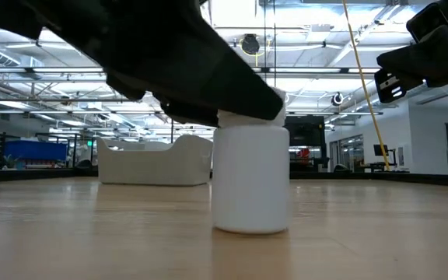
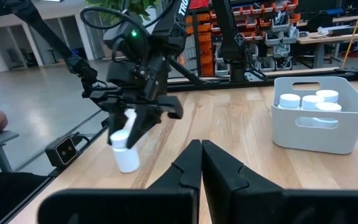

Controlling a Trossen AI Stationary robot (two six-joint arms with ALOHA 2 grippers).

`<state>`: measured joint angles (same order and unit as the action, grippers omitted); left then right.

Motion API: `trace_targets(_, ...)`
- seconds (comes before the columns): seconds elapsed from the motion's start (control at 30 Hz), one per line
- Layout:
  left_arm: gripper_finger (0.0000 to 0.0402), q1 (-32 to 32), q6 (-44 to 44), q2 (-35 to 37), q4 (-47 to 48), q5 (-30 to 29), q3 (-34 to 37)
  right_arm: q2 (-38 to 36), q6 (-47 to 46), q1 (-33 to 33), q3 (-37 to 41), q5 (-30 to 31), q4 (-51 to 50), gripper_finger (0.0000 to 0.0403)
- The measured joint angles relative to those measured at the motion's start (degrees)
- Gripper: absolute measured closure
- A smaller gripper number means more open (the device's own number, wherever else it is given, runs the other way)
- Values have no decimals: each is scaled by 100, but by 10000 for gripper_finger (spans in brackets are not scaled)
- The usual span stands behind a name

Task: Pick and place pill bottles into a basket
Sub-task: Put the white medicine bottle into the gray basket

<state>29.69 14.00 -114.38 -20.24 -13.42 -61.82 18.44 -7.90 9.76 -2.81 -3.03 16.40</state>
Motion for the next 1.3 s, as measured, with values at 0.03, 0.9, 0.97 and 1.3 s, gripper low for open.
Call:
trace_targets(0.03, 237, -49, -16, 52, 103, -41, 0, 0, 0, -1, 0, 0, -1, 399)
trace_targets(0.9, 237, -1498, -779, 2979, 1942, -1713, 1396, 20, 0, -2, 0, 0, -7, 399)
trace_targets(0.97, 237, -1612, -719, 3362, 2026, -1907, 1722, 42, 0, -2, 0, 0, -21, 399)
trace_targets(1.3, 237, -2142, -528, 5057, 1748, -2690, 2999, 109, 0, 0, 0, 2, -92, 399)
